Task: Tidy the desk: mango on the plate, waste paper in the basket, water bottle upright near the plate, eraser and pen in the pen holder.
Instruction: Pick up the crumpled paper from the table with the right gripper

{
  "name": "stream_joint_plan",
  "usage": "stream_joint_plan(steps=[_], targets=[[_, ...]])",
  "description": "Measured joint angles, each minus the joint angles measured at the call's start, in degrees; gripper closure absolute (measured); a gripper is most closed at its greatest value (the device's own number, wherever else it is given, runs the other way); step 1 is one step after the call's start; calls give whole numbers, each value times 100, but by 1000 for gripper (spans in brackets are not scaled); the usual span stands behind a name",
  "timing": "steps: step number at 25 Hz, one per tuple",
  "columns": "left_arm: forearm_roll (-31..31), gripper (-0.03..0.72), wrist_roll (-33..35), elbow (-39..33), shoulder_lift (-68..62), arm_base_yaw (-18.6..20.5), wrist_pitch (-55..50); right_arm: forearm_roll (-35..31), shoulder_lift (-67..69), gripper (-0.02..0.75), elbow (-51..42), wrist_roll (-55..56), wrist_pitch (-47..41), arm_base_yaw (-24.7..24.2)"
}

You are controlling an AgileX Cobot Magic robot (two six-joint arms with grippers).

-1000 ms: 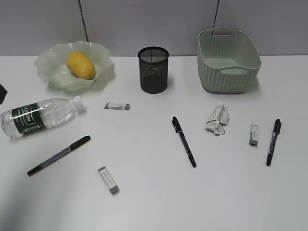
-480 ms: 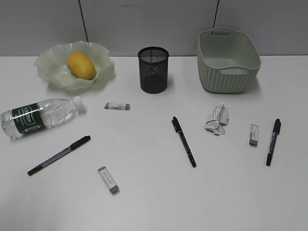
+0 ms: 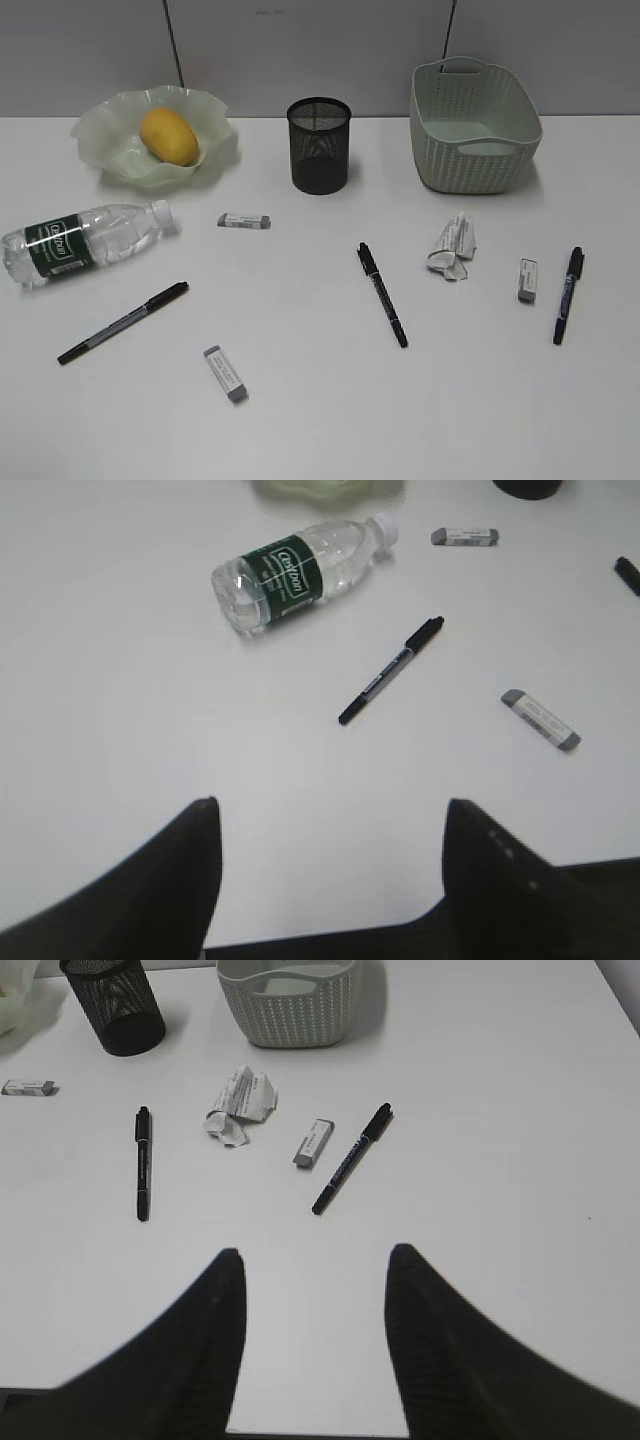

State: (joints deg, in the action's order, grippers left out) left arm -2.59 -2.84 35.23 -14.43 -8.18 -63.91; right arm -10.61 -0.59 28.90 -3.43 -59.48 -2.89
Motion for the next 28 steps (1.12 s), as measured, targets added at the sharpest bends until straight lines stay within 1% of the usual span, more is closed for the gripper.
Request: stream_joint_plan(steps=[3, 7, 15, 18, 22, 25, 28], targets=[[169, 169, -49, -184, 210, 0, 13, 0, 0, 365, 0, 0, 0, 0], [177, 169, -82, -427, 287, 0, 208, 0, 0, 365, 0, 0, 7, 0], [177, 169, -85, -468, 287, 0, 278, 6, 184, 365, 29, 0, 127, 0], [181, 169, -85, -468, 287, 0, 278, 47, 791, 365, 156, 0, 698, 0], [181, 169, -85, -475, 287, 0, 278, 65, 2151, 365, 335, 0, 1586, 0], [176, 169, -89, -475, 344, 0, 278, 76, 3198, 365, 501, 0, 1938, 0], [171, 169, -89, -475, 570, 0, 278, 87, 4295, 365, 773, 0, 2071, 0]])
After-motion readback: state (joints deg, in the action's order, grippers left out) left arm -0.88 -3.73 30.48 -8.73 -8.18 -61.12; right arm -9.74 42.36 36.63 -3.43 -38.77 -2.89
